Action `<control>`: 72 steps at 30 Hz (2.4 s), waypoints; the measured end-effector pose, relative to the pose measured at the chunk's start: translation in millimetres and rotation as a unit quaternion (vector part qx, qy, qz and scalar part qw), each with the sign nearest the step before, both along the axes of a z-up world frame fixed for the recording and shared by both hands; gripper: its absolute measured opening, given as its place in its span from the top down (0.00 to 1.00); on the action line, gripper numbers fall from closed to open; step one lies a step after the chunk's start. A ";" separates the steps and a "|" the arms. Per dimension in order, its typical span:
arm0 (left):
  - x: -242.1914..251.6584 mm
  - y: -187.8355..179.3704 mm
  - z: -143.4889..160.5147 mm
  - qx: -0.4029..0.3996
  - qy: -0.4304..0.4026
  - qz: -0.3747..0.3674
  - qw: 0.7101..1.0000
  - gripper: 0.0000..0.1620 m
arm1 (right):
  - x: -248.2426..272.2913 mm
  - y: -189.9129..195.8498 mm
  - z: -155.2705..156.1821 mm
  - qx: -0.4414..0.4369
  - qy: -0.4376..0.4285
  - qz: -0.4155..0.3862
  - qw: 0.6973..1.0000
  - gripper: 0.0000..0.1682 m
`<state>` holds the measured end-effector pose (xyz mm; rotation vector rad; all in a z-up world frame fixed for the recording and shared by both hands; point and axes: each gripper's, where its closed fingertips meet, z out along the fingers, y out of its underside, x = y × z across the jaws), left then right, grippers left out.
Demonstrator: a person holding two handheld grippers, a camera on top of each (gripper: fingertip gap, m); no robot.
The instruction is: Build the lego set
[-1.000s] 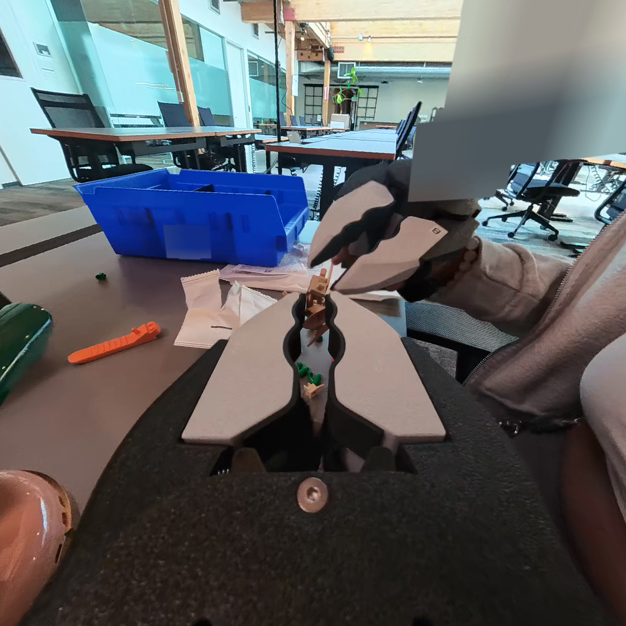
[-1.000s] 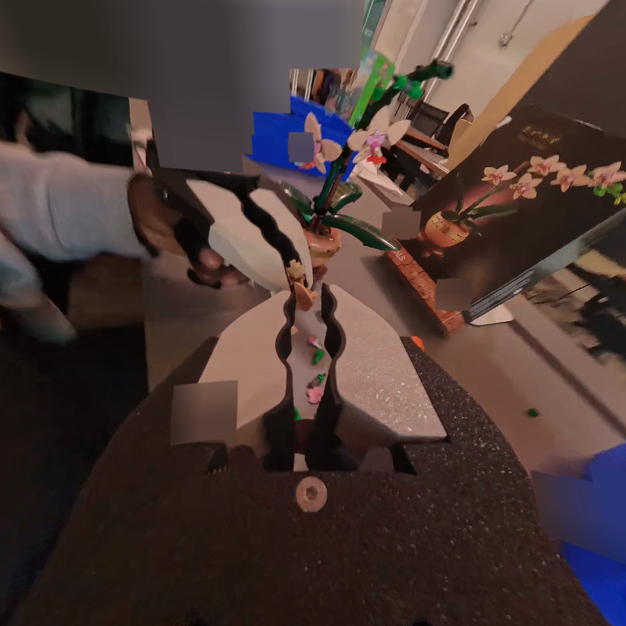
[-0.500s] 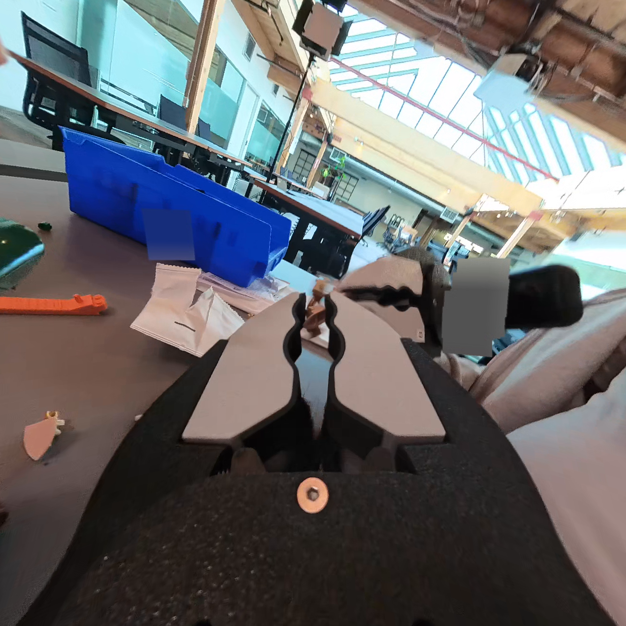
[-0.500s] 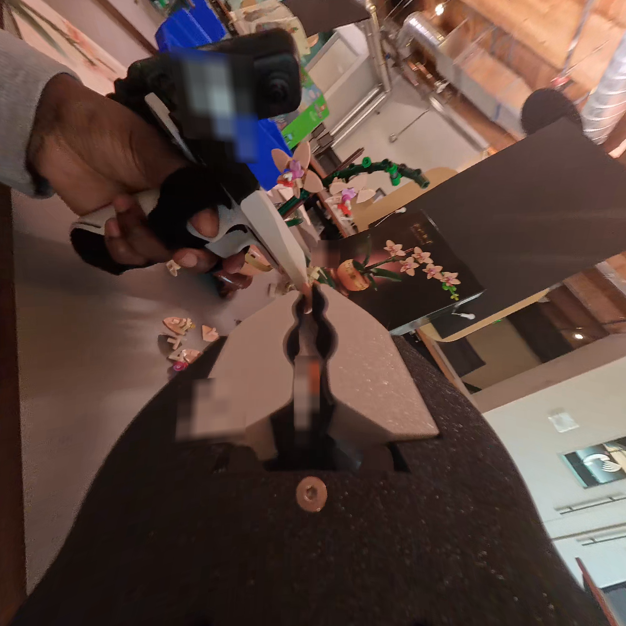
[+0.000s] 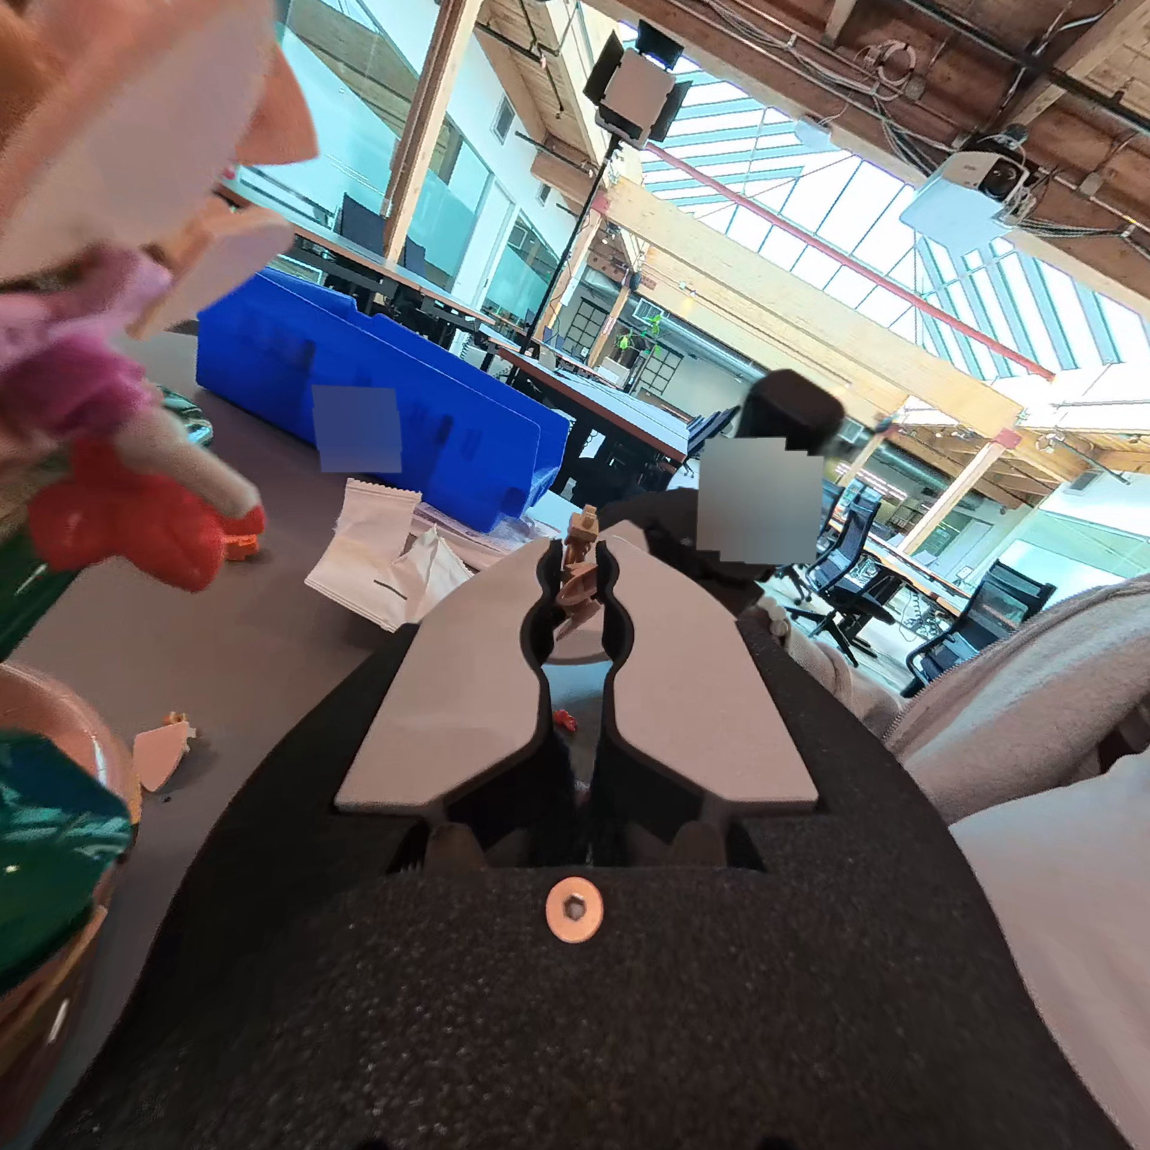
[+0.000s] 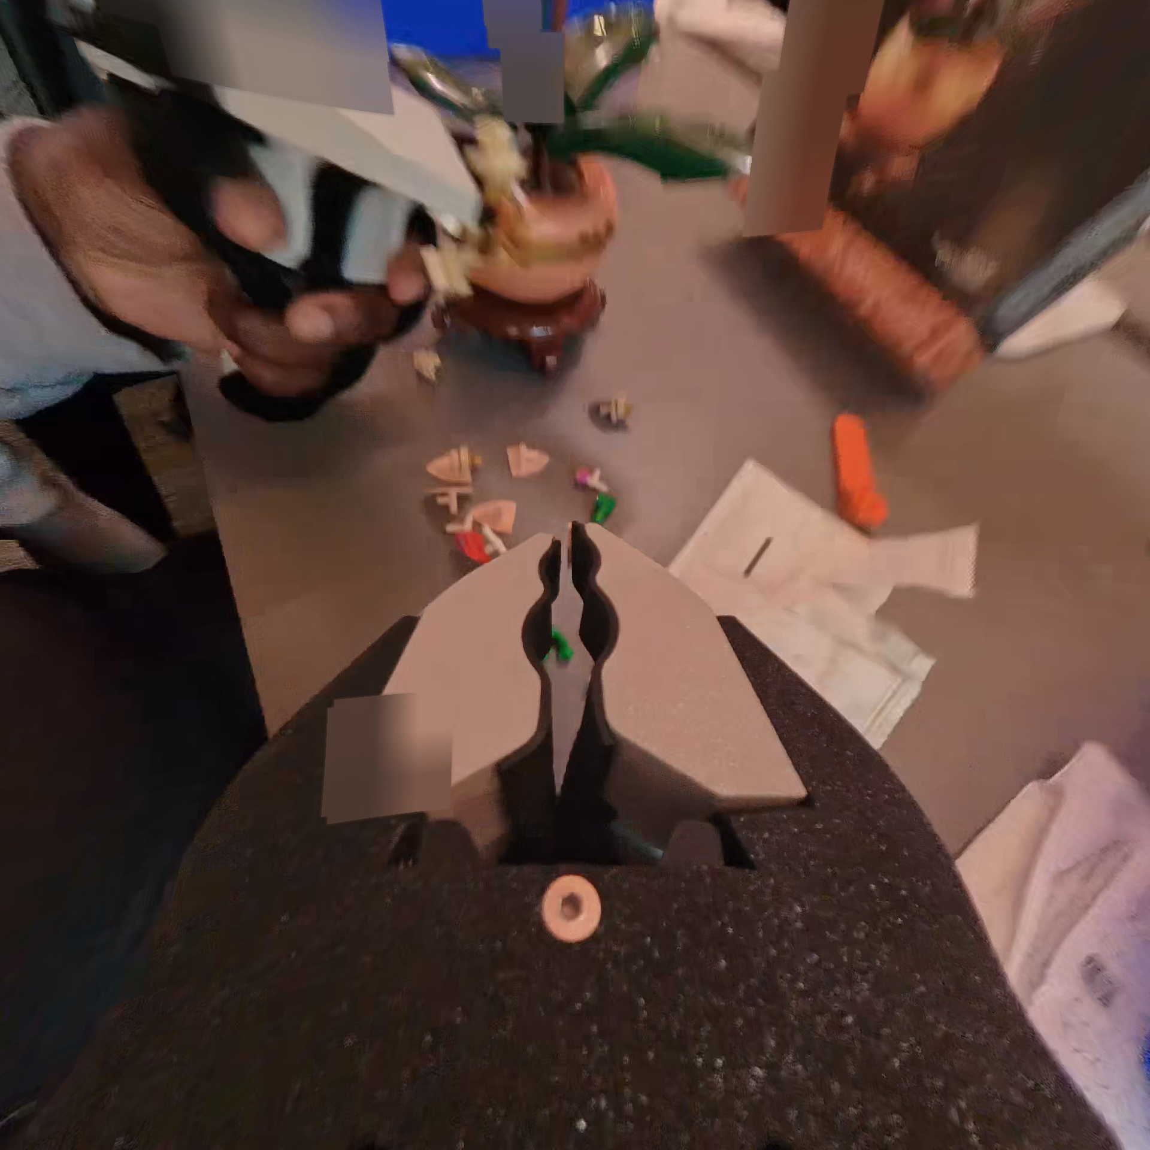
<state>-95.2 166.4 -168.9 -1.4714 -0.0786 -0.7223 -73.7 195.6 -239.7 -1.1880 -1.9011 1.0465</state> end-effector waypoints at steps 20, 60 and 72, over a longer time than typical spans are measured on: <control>10.0 3.5 -16.8 -0.021 0.065 -0.018 0.998 0.94 | -4.3 3.2 33.5 -0.042 0.043 0.020 0.998 0.93; 10.9 4.8 -16.2 -0.023 0.103 0.013 0.994 0.94 | -1.4 -22.9 47.6 0.043 0.149 -0.033 0.987 1.00; 34.8 4.6 -39.5 -0.035 0.413 0.014 0.910 0.94 | 7.4 -32.8 42.4 -0.008 0.002 0.166 0.986 0.89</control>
